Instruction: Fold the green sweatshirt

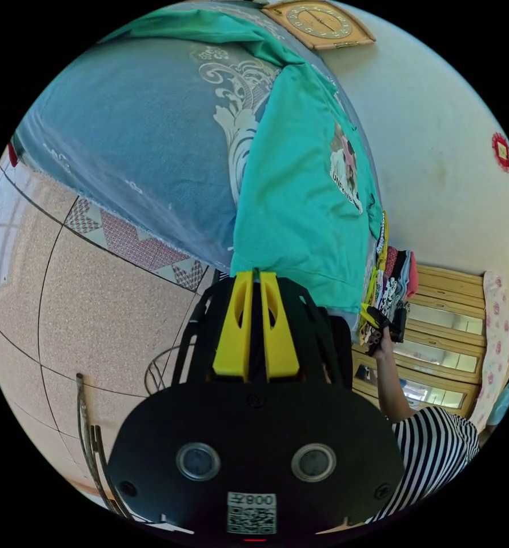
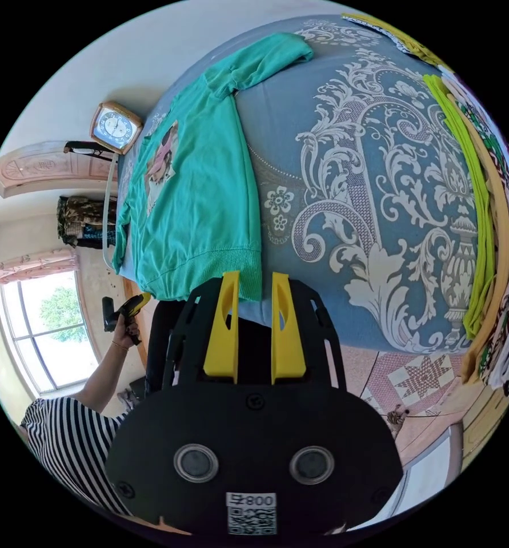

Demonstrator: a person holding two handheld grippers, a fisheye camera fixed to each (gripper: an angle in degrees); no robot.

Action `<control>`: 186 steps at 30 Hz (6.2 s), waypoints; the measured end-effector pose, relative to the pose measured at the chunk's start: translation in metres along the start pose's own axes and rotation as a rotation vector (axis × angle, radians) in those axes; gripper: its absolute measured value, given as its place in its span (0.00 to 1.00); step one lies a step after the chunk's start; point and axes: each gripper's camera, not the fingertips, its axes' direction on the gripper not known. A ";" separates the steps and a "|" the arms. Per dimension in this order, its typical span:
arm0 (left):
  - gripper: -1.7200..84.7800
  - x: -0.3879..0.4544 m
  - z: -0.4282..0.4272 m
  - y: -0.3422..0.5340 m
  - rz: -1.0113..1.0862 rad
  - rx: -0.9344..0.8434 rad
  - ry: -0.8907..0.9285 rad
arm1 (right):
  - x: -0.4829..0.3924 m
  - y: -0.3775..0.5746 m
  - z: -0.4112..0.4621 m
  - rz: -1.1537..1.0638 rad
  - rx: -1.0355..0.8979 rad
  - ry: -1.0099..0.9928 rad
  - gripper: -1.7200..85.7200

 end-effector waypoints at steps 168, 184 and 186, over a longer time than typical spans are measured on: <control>0.12 0.275 0.308 -0.804 0.585 0.121 -0.051 | -0.165 -0.378 0.246 -0.694 0.310 -0.064 0.06; 0.13 0.449 0.546 -0.965 0.772 -0.197 -0.078 | -0.125 -0.386 0.197 -0.442 0.511 0.338 0.10; 0.12 0.450 0.567 -0.974 0.768 -0.247 -0.111 | -0.120 -0.387 0.195 -0.421 0.500 0.316 0.10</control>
